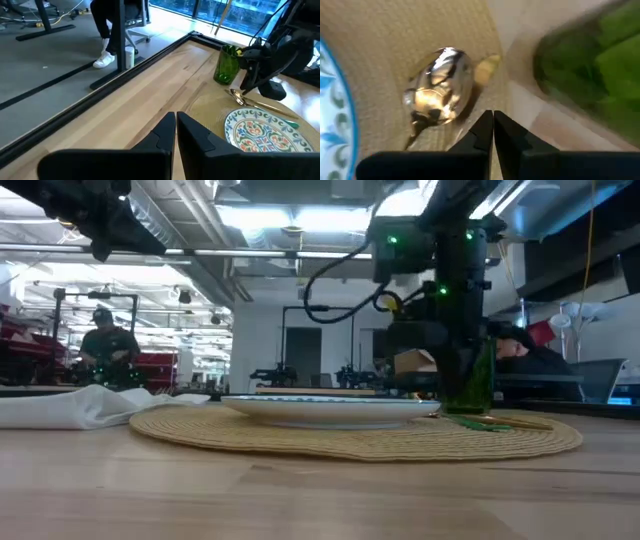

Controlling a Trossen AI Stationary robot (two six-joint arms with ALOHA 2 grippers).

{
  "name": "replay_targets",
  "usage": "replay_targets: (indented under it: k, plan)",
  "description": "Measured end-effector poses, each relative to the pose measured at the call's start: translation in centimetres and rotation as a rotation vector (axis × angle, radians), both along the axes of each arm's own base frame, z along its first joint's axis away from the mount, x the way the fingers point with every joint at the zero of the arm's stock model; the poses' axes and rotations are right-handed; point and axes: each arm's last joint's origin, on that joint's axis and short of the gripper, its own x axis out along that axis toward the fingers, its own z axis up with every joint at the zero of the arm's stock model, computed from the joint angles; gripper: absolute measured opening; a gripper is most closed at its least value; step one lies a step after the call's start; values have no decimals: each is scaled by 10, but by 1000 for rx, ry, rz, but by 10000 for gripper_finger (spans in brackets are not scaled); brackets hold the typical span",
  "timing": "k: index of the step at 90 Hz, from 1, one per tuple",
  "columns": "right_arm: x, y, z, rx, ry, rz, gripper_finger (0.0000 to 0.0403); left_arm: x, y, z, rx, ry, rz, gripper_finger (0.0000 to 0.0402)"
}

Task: Set table place
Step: Adjust the green cup

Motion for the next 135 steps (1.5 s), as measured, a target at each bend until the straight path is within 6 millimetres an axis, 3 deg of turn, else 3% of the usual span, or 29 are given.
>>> replay_targets:
  k: [49,97,117,135]
  plan:
    - [4,1,-5,29,-58,-10,0,0,0,0,0,-1,0,0]
    - [9,1,3,23,-100,22,0,0,0,0,0,0,0,0]
    - [5,0,34,-23,-111,22,0,0,0,0,0,0,0,0]
    - [-14,-2,65,-85,-90,51,0,0,0,0,0,0,0,0]
